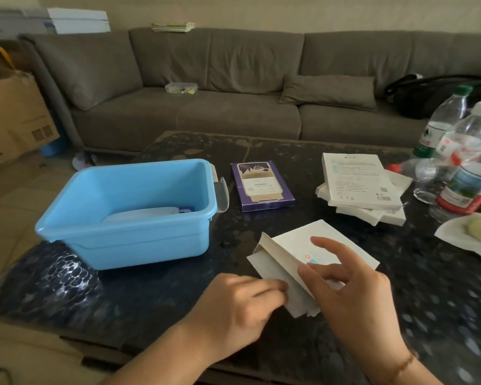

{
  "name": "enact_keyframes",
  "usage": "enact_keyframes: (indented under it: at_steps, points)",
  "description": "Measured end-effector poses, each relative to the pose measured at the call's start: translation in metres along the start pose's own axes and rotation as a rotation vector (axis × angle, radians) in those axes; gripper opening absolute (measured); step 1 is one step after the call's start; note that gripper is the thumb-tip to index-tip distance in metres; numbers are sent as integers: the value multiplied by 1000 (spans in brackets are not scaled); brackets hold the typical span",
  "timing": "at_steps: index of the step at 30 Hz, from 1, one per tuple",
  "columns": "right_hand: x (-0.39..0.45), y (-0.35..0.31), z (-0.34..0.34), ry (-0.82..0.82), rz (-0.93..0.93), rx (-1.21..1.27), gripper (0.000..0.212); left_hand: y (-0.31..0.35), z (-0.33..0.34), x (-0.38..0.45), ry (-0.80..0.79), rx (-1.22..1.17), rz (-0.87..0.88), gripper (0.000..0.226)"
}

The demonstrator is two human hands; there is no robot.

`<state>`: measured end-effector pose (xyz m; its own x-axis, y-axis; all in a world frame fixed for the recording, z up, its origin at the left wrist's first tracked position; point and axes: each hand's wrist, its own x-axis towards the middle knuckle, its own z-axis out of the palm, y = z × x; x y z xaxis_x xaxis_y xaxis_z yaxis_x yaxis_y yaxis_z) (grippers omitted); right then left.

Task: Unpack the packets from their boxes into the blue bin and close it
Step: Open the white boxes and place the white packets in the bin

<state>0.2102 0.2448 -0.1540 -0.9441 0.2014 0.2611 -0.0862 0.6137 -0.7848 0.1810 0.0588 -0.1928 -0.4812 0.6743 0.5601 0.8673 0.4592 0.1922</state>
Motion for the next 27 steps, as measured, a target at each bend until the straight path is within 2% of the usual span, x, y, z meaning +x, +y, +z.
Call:
enact_keyframes:
  at_steps: [2, 4, 7, 9, 11, 13, 15, 19, 20, 22, 25, 27]
  points:
    - [-2, 5, 0, 2, -13, -13, 49, -6, -7, -14, 73, 1, 25, 10]
    - [-5, 11, 3, -12, -31, -55, 65, -9, -17, -27, 162, 7, 27, 11]
    - [-15, 14, 12, -59, -107, -239, 85, -8, -37, -43, 302, -49, -8, 7]
    - [-19, 15, 19, -55, -190, -361, 81, -3, -51, -48, 371, -114, -33, 8]
    - [-22, 13, 24, -23, -266, -376, 58, 2, -64, -49, 420, -172, -59, 7]
    - [-25, 2, 27, -27, -274, -231, 40, 6, -75, -49, 470, -216, -89, 4]
    - [-23, -21, 28, -119, -113, -16, 37, 9, -87, -48, 537, -246, -108, 5]
    - [0, -71, 27, -380, 278, 458, 68, 9, -115, -37, 679, -226, -116, 9]
    - [9, -84, 25, -451, 346, 587, 71, 6, -122, -33, 707, -204, -120, 12]
    - [30, -109, 22, -540, 359, 796, 66, -6, -139, -28, 757, -150, -143, 13]
    - [70, -141, 31, -536, 260, 748, 59, -38, -165, -30, 710, -52, -256, 13]
    - [99, -160, 47, -510, 196, 620, 56, -62, -181, -36, 658, 36, -423, 15]
